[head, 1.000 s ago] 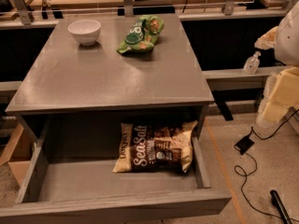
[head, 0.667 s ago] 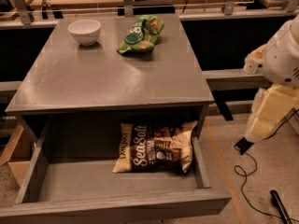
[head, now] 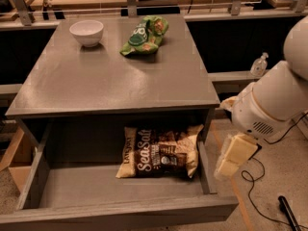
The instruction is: Pick brown chip bag from top drawer and place on counter
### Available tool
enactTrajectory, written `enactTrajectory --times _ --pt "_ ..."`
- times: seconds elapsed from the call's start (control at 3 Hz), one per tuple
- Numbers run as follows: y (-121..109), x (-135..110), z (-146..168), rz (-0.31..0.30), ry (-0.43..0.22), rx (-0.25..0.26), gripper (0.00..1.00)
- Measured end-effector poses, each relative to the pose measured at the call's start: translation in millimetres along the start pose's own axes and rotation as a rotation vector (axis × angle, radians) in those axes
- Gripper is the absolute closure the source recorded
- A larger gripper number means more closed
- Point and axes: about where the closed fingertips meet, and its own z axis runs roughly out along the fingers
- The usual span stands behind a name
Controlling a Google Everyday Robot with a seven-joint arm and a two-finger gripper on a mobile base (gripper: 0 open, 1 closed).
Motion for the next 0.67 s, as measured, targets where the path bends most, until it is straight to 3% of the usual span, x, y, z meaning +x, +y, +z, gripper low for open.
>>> enactTrajectory --times 0.33,0.67 --pt "1.7 -4.9 42.3 -0.019 -0.030 -0.027 0.00" --pt "1.7 -4.9 42.3 -0.019 -0.030 -0.027 0.00"
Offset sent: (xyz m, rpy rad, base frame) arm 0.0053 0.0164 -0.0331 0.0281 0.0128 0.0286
